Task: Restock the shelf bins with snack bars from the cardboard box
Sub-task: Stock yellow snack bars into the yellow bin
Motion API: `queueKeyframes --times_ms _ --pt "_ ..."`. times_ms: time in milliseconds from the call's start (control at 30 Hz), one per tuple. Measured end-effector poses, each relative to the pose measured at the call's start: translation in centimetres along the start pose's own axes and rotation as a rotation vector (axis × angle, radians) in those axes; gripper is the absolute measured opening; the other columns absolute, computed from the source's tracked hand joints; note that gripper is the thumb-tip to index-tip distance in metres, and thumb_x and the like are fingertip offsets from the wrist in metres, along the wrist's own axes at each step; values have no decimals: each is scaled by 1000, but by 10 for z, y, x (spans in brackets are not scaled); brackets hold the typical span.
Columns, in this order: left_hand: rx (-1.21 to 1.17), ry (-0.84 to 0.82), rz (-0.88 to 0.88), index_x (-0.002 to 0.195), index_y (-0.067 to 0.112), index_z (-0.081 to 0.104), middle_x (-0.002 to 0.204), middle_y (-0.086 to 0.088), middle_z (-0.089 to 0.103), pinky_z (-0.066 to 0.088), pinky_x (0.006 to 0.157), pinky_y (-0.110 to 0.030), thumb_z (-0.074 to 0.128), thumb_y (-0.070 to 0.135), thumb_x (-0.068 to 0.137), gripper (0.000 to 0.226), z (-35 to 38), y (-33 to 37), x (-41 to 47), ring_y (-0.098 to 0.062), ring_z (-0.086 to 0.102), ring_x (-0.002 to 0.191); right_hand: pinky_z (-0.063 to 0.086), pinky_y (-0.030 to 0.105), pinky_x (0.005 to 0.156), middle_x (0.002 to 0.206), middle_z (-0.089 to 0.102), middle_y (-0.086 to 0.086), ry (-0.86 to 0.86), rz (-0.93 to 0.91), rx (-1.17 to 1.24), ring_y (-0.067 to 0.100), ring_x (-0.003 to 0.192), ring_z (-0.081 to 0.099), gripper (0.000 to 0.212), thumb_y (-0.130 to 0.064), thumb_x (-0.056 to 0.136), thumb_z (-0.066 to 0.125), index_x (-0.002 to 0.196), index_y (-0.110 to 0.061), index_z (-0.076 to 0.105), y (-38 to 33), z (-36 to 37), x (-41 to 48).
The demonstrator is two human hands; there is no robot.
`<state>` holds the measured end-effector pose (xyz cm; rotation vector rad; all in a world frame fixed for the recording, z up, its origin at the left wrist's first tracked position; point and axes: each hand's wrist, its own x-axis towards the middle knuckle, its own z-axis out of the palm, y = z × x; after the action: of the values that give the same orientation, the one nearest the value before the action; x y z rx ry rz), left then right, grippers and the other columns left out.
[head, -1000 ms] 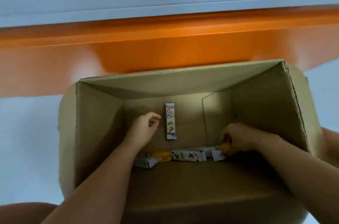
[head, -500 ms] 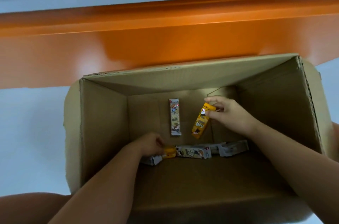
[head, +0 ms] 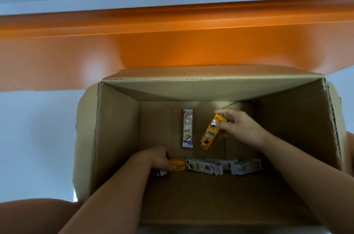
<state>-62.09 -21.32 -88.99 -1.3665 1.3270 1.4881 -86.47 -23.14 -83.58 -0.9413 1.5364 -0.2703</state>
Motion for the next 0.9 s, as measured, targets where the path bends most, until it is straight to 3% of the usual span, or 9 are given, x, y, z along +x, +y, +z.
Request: queueKeyframes --times_ms 133,300,467,567,633,700,767,900 --pt "49 -7 -36 137 13 47 126 -3 53 46 98 -32 65 35 87 58 4 -1 2 -17 53 111 52 22 74 116 55 3 -19 -7 -1 16 100 57 40 -9 92 57 130 -17 49 -1 2 -2" --pt "37 65 40 137 18 45 135 -4 47 39 91 -26 64 27 89 52 5 2 -9 -18 48 117 52 21 72 106 57 -2 -31 -24 -11 11 94 58 39 -10 92 57 129 -17 50 -4 2 -4" --pt "-161 277 193 123 25 55 118 5 54 36 79 -23 72 26 83 44 -16 13 -34 -9 48 101 47 16 66 109 57 1 -31 -62 -10 10 86 57 36 -12 93 55 128 -19 49 -22 -2 -15" --pt "-323 337 296 113 34 56 110 7 59 42 74 -24 72 37 81 36 -29 26 -60 -7 55 92 51 20 72 106 59 -2 -3 -114 -8 11 84 60 33 -12 93 55 125 -19 51 -37 -6 -29" --pt "-468 322 365 113 34 55 102 10 62 49 69 -20 67 42 84 32 -36 39 -84 -4 61 86 52 25 77 102 60 -7 19 -140 26 9 82 61 30 -11 93 55 121 -22 52 -49 -9 -41" --pt "-641 273 410 119 30 53 105 3 64 55 75 -23 64 41 85 37 -40 49 -106 -8 67 86 53 29 81 101 62 -6 47 -165 80 9 81 63 28 -11 93 55 118 -23 54 -62 -13 -54" --pt "-749 248 457 121 29 51 111 -4 65 56 83 -31 62 42 85 40 -43 57 -128 -12 68 86 54 33 84 102 65 1 72 -192 144 13 83 66 27 -11 93 55 117 -23 56 -75 -16 -70" --pt "-880 237 601 127 25 52 113 -6 64 53 81 -32 53 34 94 35 -47 71 -173 -13 65 84 56 33 83 106 65 7 100 -280 264 20 92 66 25 -12 92 55 117 -18 57 -100 -23 -106"
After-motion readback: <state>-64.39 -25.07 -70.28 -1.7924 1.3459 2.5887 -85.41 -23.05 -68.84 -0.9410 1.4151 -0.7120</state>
